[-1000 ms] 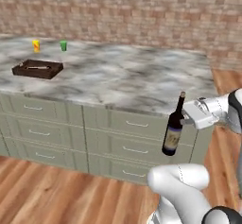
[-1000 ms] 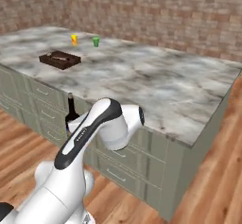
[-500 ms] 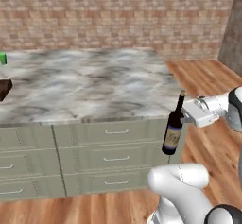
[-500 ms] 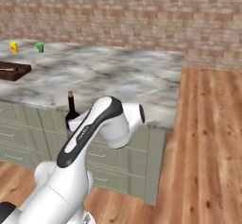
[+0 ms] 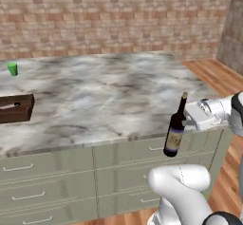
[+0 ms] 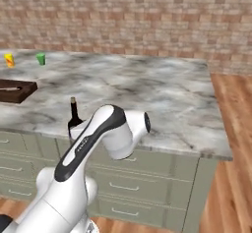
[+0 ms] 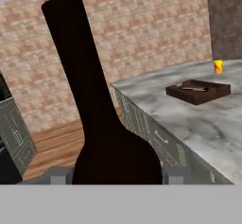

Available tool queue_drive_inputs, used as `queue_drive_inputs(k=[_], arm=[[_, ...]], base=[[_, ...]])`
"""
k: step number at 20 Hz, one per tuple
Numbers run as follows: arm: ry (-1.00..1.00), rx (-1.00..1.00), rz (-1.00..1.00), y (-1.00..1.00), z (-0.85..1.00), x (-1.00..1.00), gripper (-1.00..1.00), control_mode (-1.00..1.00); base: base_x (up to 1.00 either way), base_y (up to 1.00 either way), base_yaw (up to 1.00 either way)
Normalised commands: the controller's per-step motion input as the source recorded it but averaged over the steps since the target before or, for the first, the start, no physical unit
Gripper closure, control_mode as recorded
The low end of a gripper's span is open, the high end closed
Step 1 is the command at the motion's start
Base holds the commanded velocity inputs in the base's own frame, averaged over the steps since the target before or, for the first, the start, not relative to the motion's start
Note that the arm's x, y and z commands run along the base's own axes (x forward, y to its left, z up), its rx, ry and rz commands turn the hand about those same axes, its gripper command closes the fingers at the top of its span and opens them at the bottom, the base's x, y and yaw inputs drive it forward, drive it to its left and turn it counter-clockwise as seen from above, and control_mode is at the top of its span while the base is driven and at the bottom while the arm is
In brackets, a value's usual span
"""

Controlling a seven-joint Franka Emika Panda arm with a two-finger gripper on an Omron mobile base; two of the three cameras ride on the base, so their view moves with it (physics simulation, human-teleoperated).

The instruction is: Place the drinks on the dining counter in a tight cluster.

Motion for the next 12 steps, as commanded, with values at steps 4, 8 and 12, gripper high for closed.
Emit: queue_drive_inputs(k=[4,8,12], arm=[[0.00,0.00,0.00,0.00,0.00,0.00,1.00,1.00],[0.00,0.00,0.00,0.00,0.00,0.00,1.00,1.00],[0.00,0.00,0.00,0.00,0.00,0.00,1.00,1.00]], base=[[0.84,0.36,-0.03],[0.56,0.50,0.00],[0.40,0.48,0.00]])
